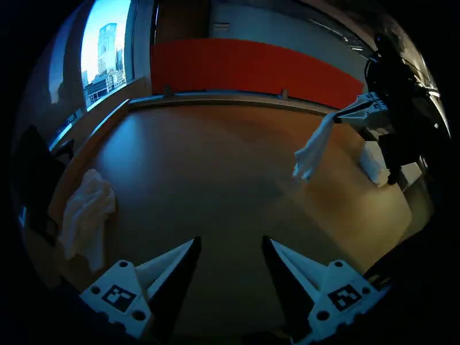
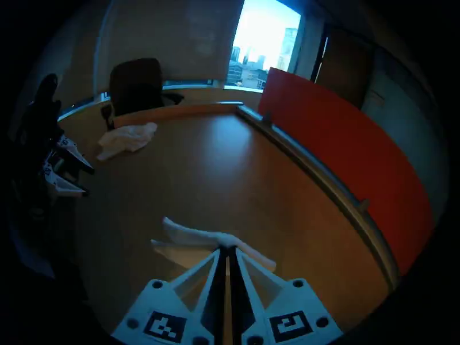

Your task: Fold towel

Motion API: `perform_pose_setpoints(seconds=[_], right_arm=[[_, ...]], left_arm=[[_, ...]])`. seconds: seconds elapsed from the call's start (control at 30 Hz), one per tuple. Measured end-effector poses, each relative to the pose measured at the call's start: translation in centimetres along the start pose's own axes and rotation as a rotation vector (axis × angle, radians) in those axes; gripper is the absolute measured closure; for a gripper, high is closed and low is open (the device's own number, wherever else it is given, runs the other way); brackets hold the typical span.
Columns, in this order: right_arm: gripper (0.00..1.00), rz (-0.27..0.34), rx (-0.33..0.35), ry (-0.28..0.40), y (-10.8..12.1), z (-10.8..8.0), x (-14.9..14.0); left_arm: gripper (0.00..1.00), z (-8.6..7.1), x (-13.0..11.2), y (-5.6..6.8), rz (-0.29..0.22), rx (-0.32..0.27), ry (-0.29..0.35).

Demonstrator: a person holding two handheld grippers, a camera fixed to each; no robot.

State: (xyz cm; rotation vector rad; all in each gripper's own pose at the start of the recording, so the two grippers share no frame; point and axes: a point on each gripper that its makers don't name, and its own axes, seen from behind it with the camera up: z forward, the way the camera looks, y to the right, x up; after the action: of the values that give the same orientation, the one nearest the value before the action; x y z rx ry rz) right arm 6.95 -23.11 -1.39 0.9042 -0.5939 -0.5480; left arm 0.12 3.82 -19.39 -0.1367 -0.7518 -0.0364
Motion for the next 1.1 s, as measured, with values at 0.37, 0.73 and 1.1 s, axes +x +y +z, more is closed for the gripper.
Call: perform_pose_setpoints(seconds=[0.37, 0.73, 1.1], right_arm=[[0.97, 0.024, -0.072, -0.008, 4.7, -3.4, -1.1], [0.97, 0.08, -0.125, -0.029, 9.7, -6.6, -3.5], [0.97, 0.115, -0.17, -0.063, 14.9, -9.9, -6.7]], left_arm=[[0.22, 0.5, 0.8, 0.8, 0.01, -0.027, 0.006], [0.22, 1.1, 1.2, 1.6, 0.019, -0.037, 0.002], [0.22, 1.9, 2.0, 2.5, 0.028, -0.038, -0.005]])
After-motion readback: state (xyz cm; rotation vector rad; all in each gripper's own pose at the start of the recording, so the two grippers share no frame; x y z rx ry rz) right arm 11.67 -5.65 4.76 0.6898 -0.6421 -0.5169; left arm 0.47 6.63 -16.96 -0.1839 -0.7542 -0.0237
